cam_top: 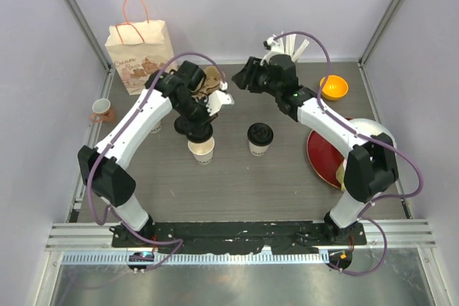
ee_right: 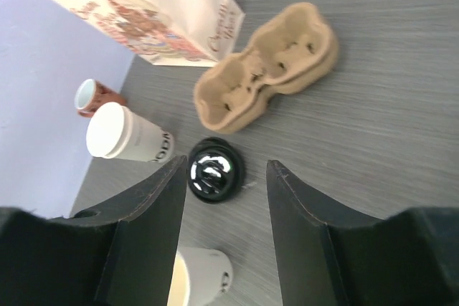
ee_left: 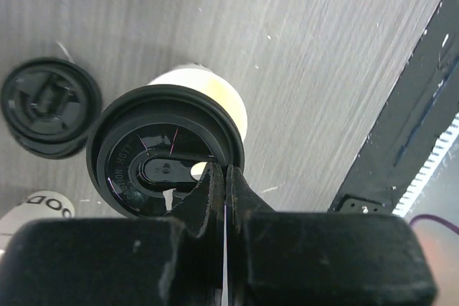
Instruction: Pack the takeout coffee
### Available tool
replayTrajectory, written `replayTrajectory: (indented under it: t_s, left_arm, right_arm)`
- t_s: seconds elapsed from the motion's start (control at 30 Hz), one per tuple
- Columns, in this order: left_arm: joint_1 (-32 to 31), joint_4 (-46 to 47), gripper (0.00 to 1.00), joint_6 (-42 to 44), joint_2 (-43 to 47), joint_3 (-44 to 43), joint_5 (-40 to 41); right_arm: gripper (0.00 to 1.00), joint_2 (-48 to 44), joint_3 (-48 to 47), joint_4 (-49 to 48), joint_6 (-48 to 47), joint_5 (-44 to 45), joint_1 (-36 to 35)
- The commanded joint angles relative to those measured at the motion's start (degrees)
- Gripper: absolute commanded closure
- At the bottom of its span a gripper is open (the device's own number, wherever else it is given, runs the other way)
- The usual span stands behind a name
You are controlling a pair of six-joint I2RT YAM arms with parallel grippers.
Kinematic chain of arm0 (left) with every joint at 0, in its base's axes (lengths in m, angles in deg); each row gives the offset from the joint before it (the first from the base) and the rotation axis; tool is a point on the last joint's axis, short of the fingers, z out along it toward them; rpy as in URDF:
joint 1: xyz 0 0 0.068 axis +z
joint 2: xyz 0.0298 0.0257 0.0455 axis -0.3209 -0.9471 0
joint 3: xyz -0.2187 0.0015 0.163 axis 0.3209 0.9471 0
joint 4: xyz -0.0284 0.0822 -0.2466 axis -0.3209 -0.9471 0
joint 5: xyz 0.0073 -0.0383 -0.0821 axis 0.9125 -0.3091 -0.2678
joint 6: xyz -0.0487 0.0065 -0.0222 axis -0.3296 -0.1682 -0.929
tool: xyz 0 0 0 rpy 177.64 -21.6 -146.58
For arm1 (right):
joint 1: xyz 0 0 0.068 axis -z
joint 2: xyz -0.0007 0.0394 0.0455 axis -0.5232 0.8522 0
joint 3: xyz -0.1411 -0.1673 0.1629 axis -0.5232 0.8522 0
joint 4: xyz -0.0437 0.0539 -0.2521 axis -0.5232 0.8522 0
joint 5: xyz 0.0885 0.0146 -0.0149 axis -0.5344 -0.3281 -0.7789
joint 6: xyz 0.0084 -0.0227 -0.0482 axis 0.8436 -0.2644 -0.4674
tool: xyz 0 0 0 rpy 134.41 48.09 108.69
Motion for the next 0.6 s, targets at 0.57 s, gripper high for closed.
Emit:
replayTrajectory:
  t_s: [0.57]
  left_arm:
    - [-3.4, 6.9, 1.00, -1.6, 0.5, 12.0, 1.2]
  right_arm:
    - [0.46, -8.3, 11.0, -1.1, -0.4, 1.7, 1.9]
